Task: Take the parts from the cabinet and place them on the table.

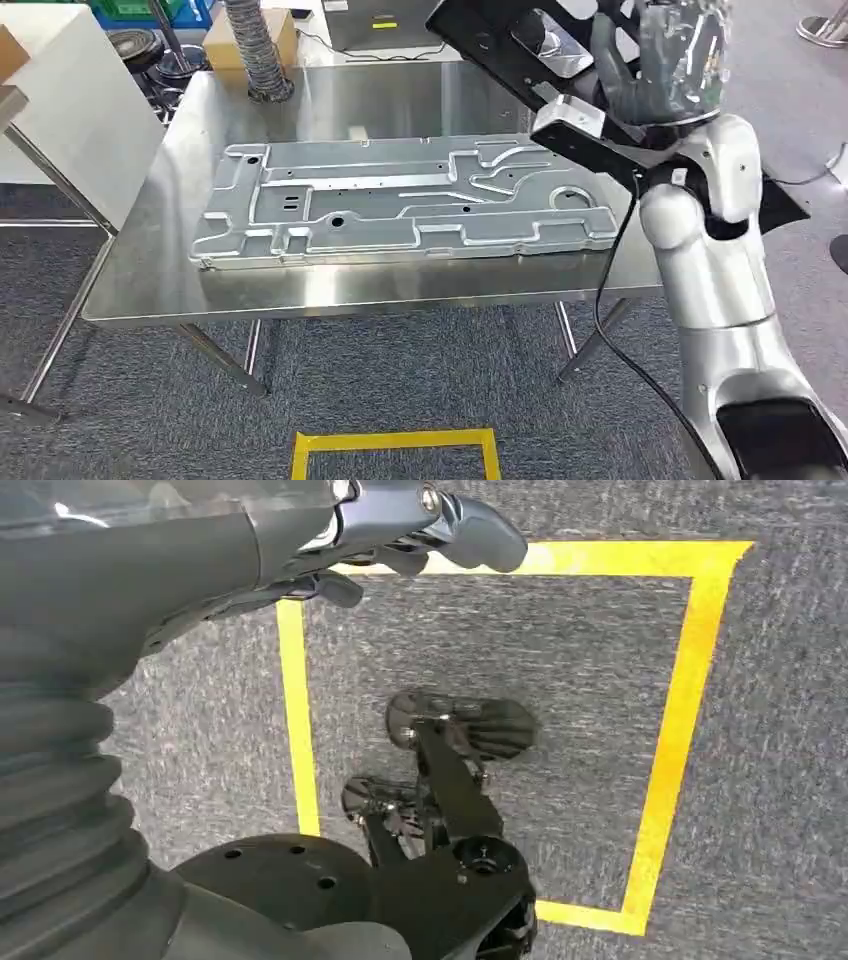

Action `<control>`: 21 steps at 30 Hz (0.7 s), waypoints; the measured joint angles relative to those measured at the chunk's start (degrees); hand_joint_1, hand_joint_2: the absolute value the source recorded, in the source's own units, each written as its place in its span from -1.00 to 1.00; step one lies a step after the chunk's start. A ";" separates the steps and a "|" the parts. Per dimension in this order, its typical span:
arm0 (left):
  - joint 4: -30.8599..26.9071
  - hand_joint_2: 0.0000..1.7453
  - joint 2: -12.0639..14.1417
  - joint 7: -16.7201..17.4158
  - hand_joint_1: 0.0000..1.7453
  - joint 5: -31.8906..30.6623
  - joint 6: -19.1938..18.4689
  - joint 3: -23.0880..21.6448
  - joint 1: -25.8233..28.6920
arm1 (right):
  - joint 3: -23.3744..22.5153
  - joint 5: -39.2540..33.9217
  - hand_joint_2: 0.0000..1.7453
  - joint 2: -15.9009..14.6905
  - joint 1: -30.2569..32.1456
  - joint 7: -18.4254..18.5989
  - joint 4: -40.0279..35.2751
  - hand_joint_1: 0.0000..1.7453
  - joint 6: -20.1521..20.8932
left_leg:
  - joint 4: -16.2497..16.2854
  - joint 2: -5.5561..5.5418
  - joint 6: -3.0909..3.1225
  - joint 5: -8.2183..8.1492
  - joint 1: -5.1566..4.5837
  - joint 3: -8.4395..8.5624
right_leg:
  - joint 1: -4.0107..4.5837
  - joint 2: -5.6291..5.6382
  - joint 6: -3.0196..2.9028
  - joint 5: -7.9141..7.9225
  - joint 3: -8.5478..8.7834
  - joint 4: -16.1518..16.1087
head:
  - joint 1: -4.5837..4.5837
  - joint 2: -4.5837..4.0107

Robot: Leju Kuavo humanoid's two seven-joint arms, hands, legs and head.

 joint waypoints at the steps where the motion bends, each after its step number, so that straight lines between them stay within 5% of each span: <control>1: 0.00 1.00 0.02 -0.02 -1.00 -0.07 -0.02 0.00 -0.07 | 0.83 1.40 1.00 0.13 -0.86 0.35 1.33 1.00 0.37 | -0.18 -0.09 0.41 0.64 -0.12 -0.02 | -0.07 0.01 0.42 -0.32 0.20 -0.47 | -0.04 0.00; 3: 0.00 1.00 0.07 -0.09 -1.00 -0.39 -0.02 0.00 -0.12 | 2.37 4.74 1.00 0.35 -2.82 1.22 3.85 1.00 0.41 | -0.79 -0.26 1.18 0.38 0.11 0.98 | -0.01 0.05 1.05 0.30 0.79 0.56 | 0.18 0.00; 4: 0.00 1.00 0.04 -0.07 -1.00 -0.46 -0.02 0.00 -0.15 | 3.24 6.49 1.00 0.48 -3.88 1.73 5.27 1.00 0.44 | -1.16 -0.27 1.54 0.18 0.24 1.75 | -0.29 -0.17 1.04 0.41 -0.44 2.94 | 0.24 0.00; 6: 0.00 1.00 0.07 -0.04 -1.00 -0.59 -0.04 0.02 -0.43 | 4.98 8.96 1.00 1.00 -5.87 2.40 8.18 1.00 0.59 | -1.19 -0.29 2.03 -0.54 0.24 2.49 | -0.22 -0.16 1.40 -0.69 -5.59 10.94 | 0.35 0.00; 8: 0.00 1.00 0.07 -0.02 -1.00 -0.68 -0.07 0.04 -0.53 | 6.47 10.55 1.00 1.25 -6.70 2.86 10.91 1.00 0.96 | -1.19 -0.54 2.15 -1.54 0.21 3.44 | -0.25 -0.16 1.69 -4.82 -10.99 17.80 | 0.35 0.00; 9: 0.00 1.00 0.07 0.00 -1.00 -0.87 -0.13 0.07 -0.50 | 7.34 11.36 1.00 1.51 -7.11 3.19 12.55 1.00 0.94 | -1.18 -0.75 2.07 -2.18 0.20 4.19 | -0.25 -0.17 1.75 -6.05 -12.65 18.46 | 0.44 0.00; 10: 0.00 1.00 0.07 0.00 -1.00 -1.07 -0.20 0.07 -0.52 | 8.01 11.88 1.00 1.68 -7.44 3.36 13.89 1.00 0.94 | -1.17 -0.87 2.02 -2.70 0.17 4.88 | -0.24 -0.18 1.55 -5.67 -13.01 17.02 | 0.41 0.00; 11: 0.00 1.00 0.07 -0.02 -1.00 -1.20 -0.33 0.07 -0.34 | 8.50 12.24 1.00 1.79 -7.89 3.56 14.93 1.00 0.94 | -1.17 -0.98 1.96 -3.35 0.09 5.78 | -0.21 -0.18 1.12 -3.65 -12.58 13.66 | 0.46 0.00; 12: 0.00 1.00 0.07 -0.07 -1.00 -1.40 -0.59 0.07 -0.29 | 8.87 12.45 1.00 1.81 -8.53 3.85 16.04 1.00 0.94 | -1.17 -1.08 1.90 -4.02 -0.03 6.69 | -0.13 -0.18 0.72 -0.19 -11.57 9.01 | 0.46 0.00; 14: 0.02 1.00 -0.09 -0.11 -1.00 -1.81 -0.85 0.07 -0.31 | 9.35 12.91 1.00 1.81 -9.78 4.22 18.26 1.00 0.83 | -0.88 -1.27 1.52 -5.32 -0.44 8.06 | 0.51 -0.38 -0.21 9.62 -10.49 0.20 | 0.46 0.00; 15: 0.02 1.00 -0.09 -0.15 -1.00 -2.03 -1.00 0.07 -0.37 | 9.55 13.02 1.00 1.81 -10.33 4.33 19.18 1.00 0.61 | -1.11 -1.47 1.11 -5.96 -0.46 8.09 | 0.58 -0.22 -0.32 8.32 -10.09 0.67 | 0.41 0.00; 19: 0.00 1.00 0.20 -0.33 -1.00 -2.34 -1.18 0.07 -0.54 | 10.12 13.83 1.00 1.90 -11.76 4.66 21.15 1.00 0.17 | 0.06 -1.17 -0.12 -6.63 -0.47 8.72 | 0.16 0.01 -1.60 8.09 -8.34 -0.04 | 0.37 0.00; 21: 0.00 1.00 0.13 -0.46 -1.00 -2.69 -1.42 0.07 -0.61 | 10.14 14.20 1.00 1.90 -12.75 5.13 22.09 1.00 0.11 | 7.08 -0.62 -0.57 -7.36 -0.21 5.24 | 0.14 -0.02 -2.27 7.19 -7.30 -0.12 | 0.30 0.00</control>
